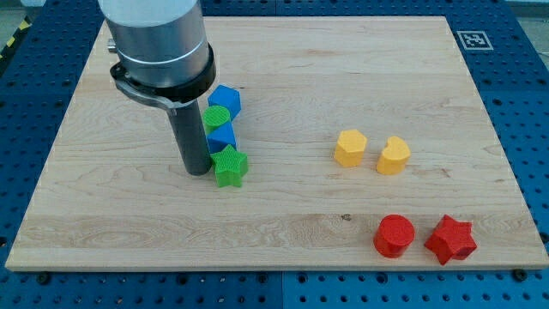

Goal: Nudge the green circle along with the blue blocks

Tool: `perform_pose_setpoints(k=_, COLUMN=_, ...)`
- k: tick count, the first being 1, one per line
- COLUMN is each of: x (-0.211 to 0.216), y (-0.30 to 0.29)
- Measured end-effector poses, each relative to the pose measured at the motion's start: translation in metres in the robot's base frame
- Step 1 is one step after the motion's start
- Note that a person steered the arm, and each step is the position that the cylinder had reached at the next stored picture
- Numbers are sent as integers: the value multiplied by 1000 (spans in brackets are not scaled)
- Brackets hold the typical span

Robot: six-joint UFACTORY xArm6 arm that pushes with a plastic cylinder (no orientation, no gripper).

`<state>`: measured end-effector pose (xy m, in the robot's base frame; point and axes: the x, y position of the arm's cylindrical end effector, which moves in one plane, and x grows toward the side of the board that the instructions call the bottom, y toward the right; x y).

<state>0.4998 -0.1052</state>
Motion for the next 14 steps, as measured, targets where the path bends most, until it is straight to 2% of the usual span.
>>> perform_pose_setpoints(k=1, x=-27, y=-42)
perform_pose_setpoints(k=2, x=-43, y=-49)
perform_pose_setpoints(k=5, x=-50, y=-46)
perform_pose_setpoints(k=10, x=-52, y=12)
perform_pose_setpoints(k=12, x=-54, y=-22)
perform_pose_setpoints(k=14, x=-54, y=-23)
